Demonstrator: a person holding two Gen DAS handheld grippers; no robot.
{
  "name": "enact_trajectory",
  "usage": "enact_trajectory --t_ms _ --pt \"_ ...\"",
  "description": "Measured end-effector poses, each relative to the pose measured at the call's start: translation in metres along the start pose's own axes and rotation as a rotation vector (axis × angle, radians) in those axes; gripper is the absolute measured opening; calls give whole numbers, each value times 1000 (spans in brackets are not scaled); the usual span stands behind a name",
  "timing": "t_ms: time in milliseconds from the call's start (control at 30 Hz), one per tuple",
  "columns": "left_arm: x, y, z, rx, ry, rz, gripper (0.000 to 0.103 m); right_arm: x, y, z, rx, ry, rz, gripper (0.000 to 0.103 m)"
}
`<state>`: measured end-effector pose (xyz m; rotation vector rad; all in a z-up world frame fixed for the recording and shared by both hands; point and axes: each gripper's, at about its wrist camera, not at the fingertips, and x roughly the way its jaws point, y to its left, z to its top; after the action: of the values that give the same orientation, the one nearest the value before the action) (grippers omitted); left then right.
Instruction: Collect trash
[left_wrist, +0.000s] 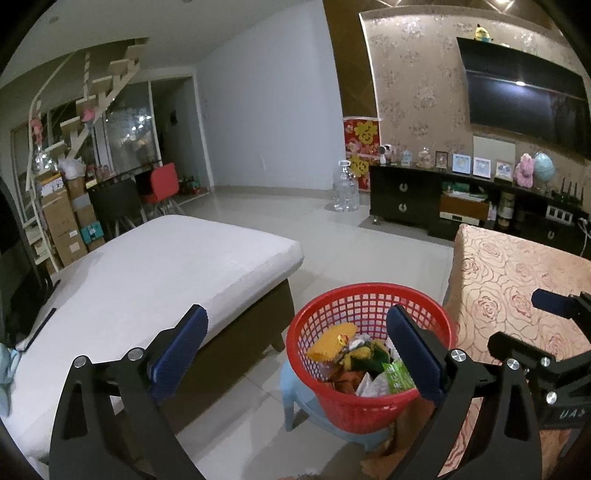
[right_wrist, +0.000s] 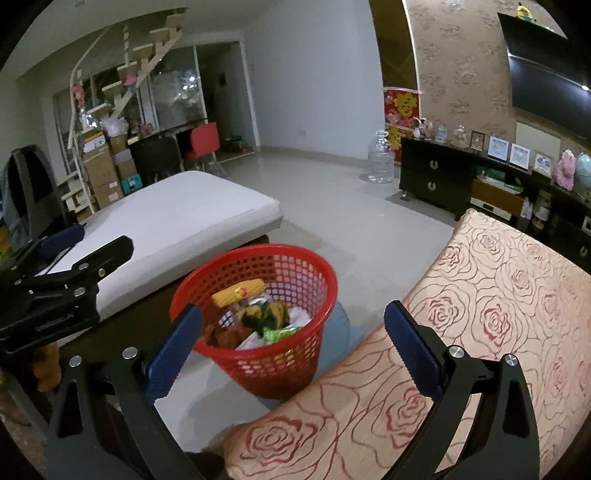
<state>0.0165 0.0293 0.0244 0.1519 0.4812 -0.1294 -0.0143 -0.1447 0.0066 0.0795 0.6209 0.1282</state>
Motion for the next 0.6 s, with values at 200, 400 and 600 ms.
enact_trajectory --t_ms 200,400,600 --pt "-6 -3 -6 -4 -3 2 94 -7 7 -10 -3 4 14 96" --pt "-8 -3 -10 -20 0 -12 94 -10 8 -13 0 1 11 96" --pt "-7 -6 -10 -27 -3 -10 94 -12 6 -13 3 2 12 96"
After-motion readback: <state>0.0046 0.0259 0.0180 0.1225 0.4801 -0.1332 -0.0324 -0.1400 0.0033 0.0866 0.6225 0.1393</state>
